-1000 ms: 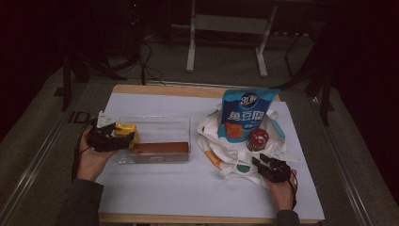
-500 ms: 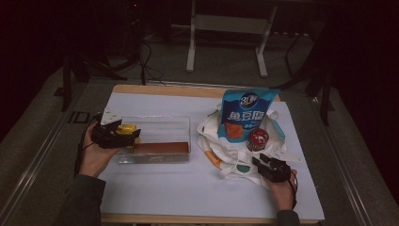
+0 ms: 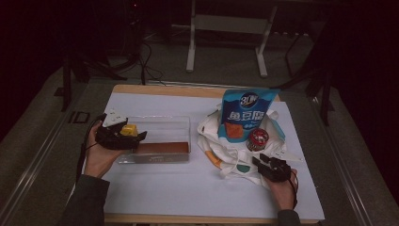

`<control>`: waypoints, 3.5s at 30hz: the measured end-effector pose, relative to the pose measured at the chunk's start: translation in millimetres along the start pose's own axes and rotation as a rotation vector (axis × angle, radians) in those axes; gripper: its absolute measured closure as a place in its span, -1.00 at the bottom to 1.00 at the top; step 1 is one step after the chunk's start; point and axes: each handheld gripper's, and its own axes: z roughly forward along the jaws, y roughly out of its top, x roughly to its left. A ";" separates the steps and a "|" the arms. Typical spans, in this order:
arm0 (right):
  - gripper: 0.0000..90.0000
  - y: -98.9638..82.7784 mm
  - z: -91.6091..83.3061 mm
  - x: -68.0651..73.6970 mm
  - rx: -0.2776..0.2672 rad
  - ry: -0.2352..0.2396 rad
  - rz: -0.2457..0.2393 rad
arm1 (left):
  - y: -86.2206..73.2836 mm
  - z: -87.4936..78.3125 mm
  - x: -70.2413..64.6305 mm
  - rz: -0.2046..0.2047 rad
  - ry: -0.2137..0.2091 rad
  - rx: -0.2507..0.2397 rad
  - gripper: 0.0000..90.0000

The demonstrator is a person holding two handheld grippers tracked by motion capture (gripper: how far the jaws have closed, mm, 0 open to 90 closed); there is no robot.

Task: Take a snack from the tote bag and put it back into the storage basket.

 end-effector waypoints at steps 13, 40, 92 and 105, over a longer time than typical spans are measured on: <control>0.34 10.3 -4.3 8.8 0.066 -0.046 -0.062 | 6.6 0.8 -12.6 0.037 -0.091 -0.004 -0.33; 0.26 72.9 -36.0 -4.2 0.077 -0.035 -0.170 | -14.2 30.8 -57.9 0.018 -0.240 -0.017 -0.08; 0.11 158.8 -34.9 -26.5 0.061 0.004 -0.203 | -33.0 49.8 -108.8 0.157 -0.327 -0.025 -0.07; 0.00 171.1 -32.0 -38.1 0.054 0.002 -0.169 | -48.1 66.1 -124.0 0.191 -0.387 -0.021 -0.09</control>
